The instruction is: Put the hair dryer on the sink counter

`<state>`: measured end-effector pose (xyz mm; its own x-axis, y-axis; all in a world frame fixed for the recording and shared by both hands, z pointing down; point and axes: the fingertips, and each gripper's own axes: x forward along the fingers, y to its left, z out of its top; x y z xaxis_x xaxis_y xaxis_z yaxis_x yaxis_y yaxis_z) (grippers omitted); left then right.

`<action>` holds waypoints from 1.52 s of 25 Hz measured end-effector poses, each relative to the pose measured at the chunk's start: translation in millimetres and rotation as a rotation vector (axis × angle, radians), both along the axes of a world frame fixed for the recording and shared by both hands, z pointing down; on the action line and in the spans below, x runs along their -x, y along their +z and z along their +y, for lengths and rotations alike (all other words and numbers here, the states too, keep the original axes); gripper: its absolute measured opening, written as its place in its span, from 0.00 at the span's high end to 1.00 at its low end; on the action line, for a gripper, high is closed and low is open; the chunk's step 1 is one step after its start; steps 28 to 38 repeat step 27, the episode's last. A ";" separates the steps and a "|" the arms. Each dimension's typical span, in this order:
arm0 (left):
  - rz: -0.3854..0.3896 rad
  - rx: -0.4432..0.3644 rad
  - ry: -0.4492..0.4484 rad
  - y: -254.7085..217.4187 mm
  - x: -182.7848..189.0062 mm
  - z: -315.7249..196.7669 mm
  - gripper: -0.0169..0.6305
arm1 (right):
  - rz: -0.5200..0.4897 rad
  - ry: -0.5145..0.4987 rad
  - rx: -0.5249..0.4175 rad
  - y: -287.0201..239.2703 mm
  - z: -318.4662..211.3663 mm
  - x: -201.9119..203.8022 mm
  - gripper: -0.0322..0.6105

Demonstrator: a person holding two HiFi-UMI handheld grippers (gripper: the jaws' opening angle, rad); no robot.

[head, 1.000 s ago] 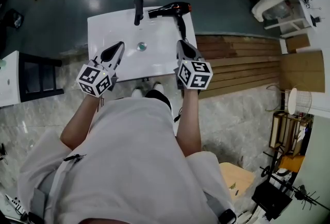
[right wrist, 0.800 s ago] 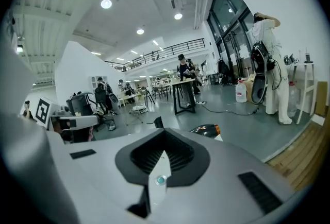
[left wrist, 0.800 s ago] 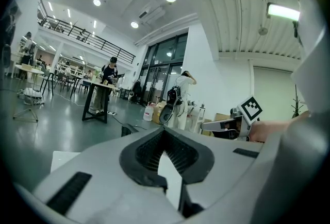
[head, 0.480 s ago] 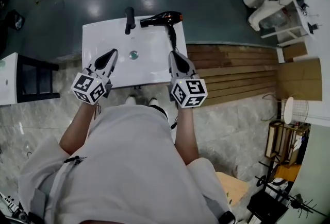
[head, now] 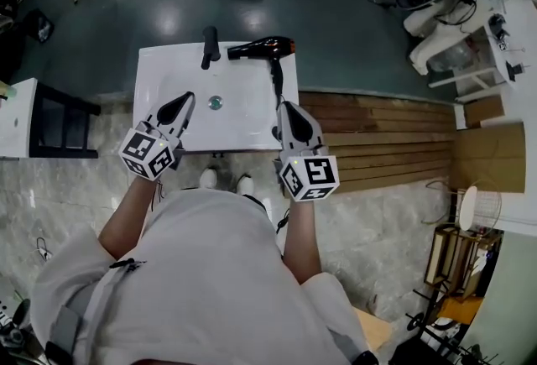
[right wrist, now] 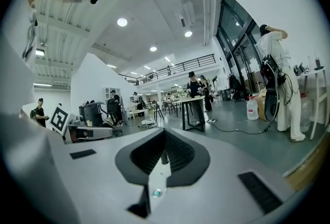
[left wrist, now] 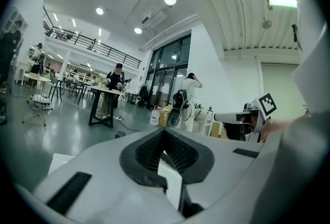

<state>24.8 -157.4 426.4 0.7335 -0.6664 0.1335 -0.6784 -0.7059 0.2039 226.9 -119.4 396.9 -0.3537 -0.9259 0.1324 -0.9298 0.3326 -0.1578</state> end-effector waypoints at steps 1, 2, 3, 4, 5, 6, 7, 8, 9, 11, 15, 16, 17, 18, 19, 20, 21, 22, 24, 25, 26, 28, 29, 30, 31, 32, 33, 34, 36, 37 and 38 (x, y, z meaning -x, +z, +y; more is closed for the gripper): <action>0.000 -0.006 -0.002 -3.0 -2.2 0.0 0.97 | -0.002 -0.002 -0.007 -2.6 0.9 -1.9 0.94; -0.001 -0.012 -0.004 -6.1 -4.2 -0.1 0.97 | -0.005 -0.005 -0.013 -4.7 1.7 -3.4 0.94; -0.001 -0.018 -0.006 -9.2 -6.1 -0.3 0.97 | -0.007 -0.008 -0.017 -6.1 2.6 -4.5 0.94; -0.002 -0.024 -0.008 -12.1 -7.8 -0.8 0.97 | -0.008 -0.012 -0.019 -6.7 3.2 -5.5 0.94; -0.002 -0.029 -0.011 -15.0 -9.4 -1.4 0.97 | -0.006 -0.015 -0.020 -6.7 3.7 -6.4 0.94; -0.001 -0.033 -0.013 -17.6 -11.0 -2.1 0.97 | -0.002 -0.017 -0.020 -6.0 3.9 -7.4 0.94; 0.001 -0.037 -0.015 -20.1 -12.7 -2.8 0.97 | 0.003 -0.020 -0.018 -4.6 4.1 -8.5 0.94; 0.002 -0.040 -0.016 -22.1 -14.4 -3.5 0.97 | 0.007 -0.023 -0.015 -2.6 4.3 -9.7 0.94; 0.003 -0.042 -0.018 -23.5 -16.2 -4.2 0.97 | 0.011 -0.025 -0.011 -0.4 4.6 -11.1 0.94; -0.005 -0.046 -0.019 -24.6 -19.7 -5.8 0.97 | 0.028 -0.028 -0.003 3.7 5.4 -13.7 0.94; -0.031 -0.048 -0.023 -21.8 -22.6 -7.9 0.97 | 0.055 -0.033 0.007 9.3 7.1 -15.4 0.94; -0.032 -0.049 -0.023 -21.1 -22.7 -8.3 0.97 | 0.057 -0.034 0.010 11.0 7.2 -15.8 0.94; -0.033 -0.049 -0.024 -20.5 -22.8 -8.3 0.97 | 0.059 -0.035 0.013 12.6 7.5 -16.2 0.94; -0.033 -0.048 -0.024 -19.9 -22.9 -8.0 0.97 | 0.060 -0.035 0.015 13.6 7.8 -16.7 0.94; -0.033 -0.046 -0.025 -19.2 -22.8 -7.7 0.97 | 0.059 -0.035 0.017 13.9 8.0 -17.3 0.94; -0.033 -0.044 -0.027 -18.5 -22.6 -7.6 0.97 | 0.057 -0.035 0.018 14.1 7.9 -17.9 0.94; -0.033 -0.042 -0.029 -17.7 -22.2 -7.9 0.97 | 0.055 -0.034 0.018 14.5 7.5 -18.5 0.94; -0.031 -0.040 -0.031 -16.6 -21.6 -8.3 0.97 | 0.053 -0.034 0.020 15.4 6.9 -18.9 0.94; -0.027 -0.037 -0.033 -14.0 -20.9 -8.7 0.97 | 0.051 -0.033 0.024 18.5 6.2 -19.7 0.94; -0.025 -0.037 -0.034 -12.9 -20.6 -9.0 0.97 | 0.051 -0.034 0.026 20.1 5.8 -19.9 0.94; -0.023 -0.037 -0.035 -12.1 -20.4 -9.5 0.97 | 0.052 -0.034 0.027 21.7 5.3 -20.1 0.94; -0.022 -0.038 -0.036 -11.4 -20.2 -10.1 0.97 | 0.052 -0.035 0.029 23.2 4.7 -20.2 0.94; -0.022 -0.038 -0.036 -11.4 -20.2 -10.1 0.97 | 0.052 -0.035 0.029 23.2 4.7 -20.2 0.94; -0.022 -0.038 -0.036 -11.4 -20.2 -10.1 0.97 | 0.052 -0.035 0.029 23.2 4.7 -20.2 0.94; -0.022 -0.038 -0.036 -11.4 -20.2 -10.1 0.97 | 0.052 -0.035 0.029 23.2 4.7 -20.2 0.94; -0.022 -0.038 -0.036 -11.4 -20.2 -10.1 0.97 | 0.052 -0.035 0.029 23.2 4.7 -20.2 0.94; -0.022 -0.038 -0.036 -11.4 -20.2 -10.1 0.97 | 0.052 -0.035 0.029 23.2 4.7 -20.2 0.94; -0.022 -0.038 -0.036 -11.4 -20.2 -10.1 0.97 | 0.052 -0.035 0.029 23.2 4.7 -20.2 0.94; -0.022 -0.038 -0.036 -11.4 -20.2 -10.1 0.97 | 0.052 -0.035 0.029 23.2 4.7 -20.2 0.94; -0.022 -0.038 -0.036 -11.4 -20.2 -10.1 0.97 | 0.052 -0.035 0.029 23.2 4.7 -20.2 0.94; -0.022 -0.038 -0.036 -11.4 -20.2 -10.1 0.97 | 0.052 -0.035 0.029 23.2 4.7 -20.2 0.94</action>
